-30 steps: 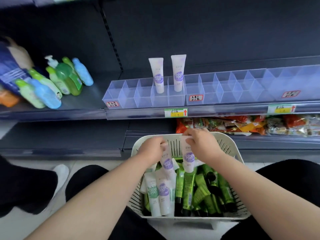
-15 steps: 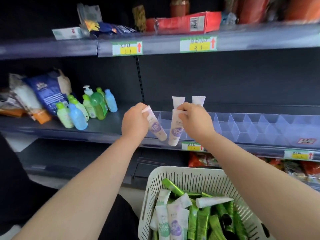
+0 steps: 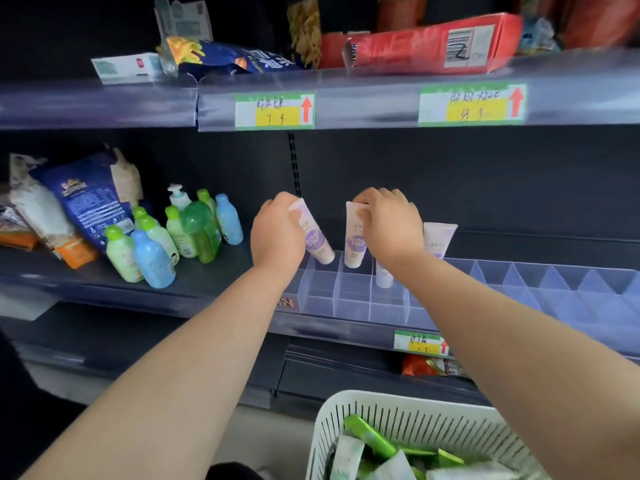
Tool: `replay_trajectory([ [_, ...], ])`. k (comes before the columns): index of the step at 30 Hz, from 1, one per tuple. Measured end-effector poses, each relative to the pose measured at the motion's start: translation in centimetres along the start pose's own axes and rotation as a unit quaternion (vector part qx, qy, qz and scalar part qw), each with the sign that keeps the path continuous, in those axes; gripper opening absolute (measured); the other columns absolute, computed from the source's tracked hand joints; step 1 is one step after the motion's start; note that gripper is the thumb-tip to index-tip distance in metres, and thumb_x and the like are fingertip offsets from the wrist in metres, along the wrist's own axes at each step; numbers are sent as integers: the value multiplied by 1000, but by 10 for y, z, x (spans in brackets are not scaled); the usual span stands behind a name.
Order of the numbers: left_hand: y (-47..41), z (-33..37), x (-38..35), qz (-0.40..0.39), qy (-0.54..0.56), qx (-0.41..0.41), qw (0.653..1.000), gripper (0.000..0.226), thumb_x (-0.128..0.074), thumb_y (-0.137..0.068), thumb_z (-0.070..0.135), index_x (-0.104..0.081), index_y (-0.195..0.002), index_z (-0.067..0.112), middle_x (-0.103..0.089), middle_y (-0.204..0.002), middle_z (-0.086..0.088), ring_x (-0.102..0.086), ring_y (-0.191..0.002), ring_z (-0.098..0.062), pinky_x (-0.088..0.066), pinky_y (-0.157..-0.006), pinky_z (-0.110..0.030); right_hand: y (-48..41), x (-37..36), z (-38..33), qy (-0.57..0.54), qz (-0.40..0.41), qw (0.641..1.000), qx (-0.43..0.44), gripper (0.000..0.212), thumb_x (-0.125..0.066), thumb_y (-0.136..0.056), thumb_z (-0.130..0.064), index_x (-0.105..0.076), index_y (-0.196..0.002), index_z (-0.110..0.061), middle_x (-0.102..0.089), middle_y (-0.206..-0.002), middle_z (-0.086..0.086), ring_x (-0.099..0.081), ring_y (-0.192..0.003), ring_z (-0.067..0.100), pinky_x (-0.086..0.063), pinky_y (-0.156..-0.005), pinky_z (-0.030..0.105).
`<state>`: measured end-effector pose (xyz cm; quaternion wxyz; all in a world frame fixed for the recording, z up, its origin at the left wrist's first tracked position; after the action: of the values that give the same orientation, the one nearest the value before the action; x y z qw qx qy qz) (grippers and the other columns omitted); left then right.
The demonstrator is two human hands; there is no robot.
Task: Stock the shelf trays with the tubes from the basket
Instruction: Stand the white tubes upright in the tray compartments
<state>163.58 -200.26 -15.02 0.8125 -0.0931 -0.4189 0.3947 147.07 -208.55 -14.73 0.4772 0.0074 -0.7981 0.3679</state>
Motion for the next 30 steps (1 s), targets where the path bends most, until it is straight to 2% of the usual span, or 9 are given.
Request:
replay_trajectory([
  [2,-8,1,-12,-11,-21,-19,1000,24,-42,-91,3,-59,-104,14,-53,-94,-5,-47,-79,-20,-31,-63,-29,-6,-11,2,40,-21,999,15,23,-54,-89,-14,-59,-110,-20,-62,-100,2,-51,-92,25,-26,-68,31],
  [6,-20,5,-41,-74,-69,-56,993,25,-44,-88,1,-58,-102,16,-48,-93,-2,-47,-77,-21,-26,-51,-25,-8,-37,5,91,-73,992,41,30,-58,-85,-11,-57,-113,-22,-63,-102,0,-54,-95,23,-24,-71,30],
  [8,-24,6,-53,-97,-84,-61,990,25,-45,-87,1,-58,-101,16,-49,-94,-3,-48,-78,-22,-26,-50,-25,-6,-45,8,104,-82,990,45,28,-57,-86,-12,-58,-112,-23,-64,-101,0,-55,-94,23,-23,-73,31],
  [12,-26,1,-72,-136,-96,-45,985,21,-52,-85,1,-58,-99,14,-50,-93,-5,-50,-78,-26,-33,-59,-32,-6,-49,12,116,-72,990,44,35,-58,-79,-4,-61,-108,-25,-63,-98,-1,-54,-94,24,-25,-76,36],
  [17,-23,-4,-88,-158,-122,-35,979,25,-45,-84,0,-59,-99,13,-50,-92,-7,-53,-83,-31,-38,-62,-33,-10,-47,9,134,-48,987,73,34,-59,-80,-5,-62,-107,-26,-63,-94,-2,-50,-94,23,-27,-75,36],
  [21,-22,-7,-91,-158,-104,-13,982,32,-46,-90,4,-61,-114,18,-55,-110,-11,-56,-99,-31,-42,-70,-34,-8,-50,14,134,-71,986,67,36,-59,-85,-10,-59,-117,-26,-63,-106,0,-48,-104,24,-33,-81,39],
  [25,-21,-2,-87,-150,-108,-34,982,40,-47,-92,2,-56,-126,21,-52,-126,-7,-47,-117,-27,-39,-76,-33,-3,-50,15,131,-84,986,64,39,-57,-87,-11,-56,-122,-26,-59,-113,-1,-45,-109,24,-33,-81,38],
  [30,-15,12,-72,-138,-118,-53,982,41,-49,-89,2,-57,-126,19,-51,-131,-4,-42,-120,-25,-39,-77,-33,6,-38,13,135,-69,986,65,39,-58,-87,-12,-56,-123,-25,-56,-118,0,-44,-110,25,-35,-82,39],
])
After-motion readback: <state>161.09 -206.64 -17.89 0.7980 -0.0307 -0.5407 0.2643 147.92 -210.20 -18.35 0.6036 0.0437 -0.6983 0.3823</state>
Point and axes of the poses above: each hand's wrist, its own y-axis away from the middle knuckle, its own x-axis out of the back of the hand, z = x × y, the point moved 7 cm from there along -y, towards the middle knuckle
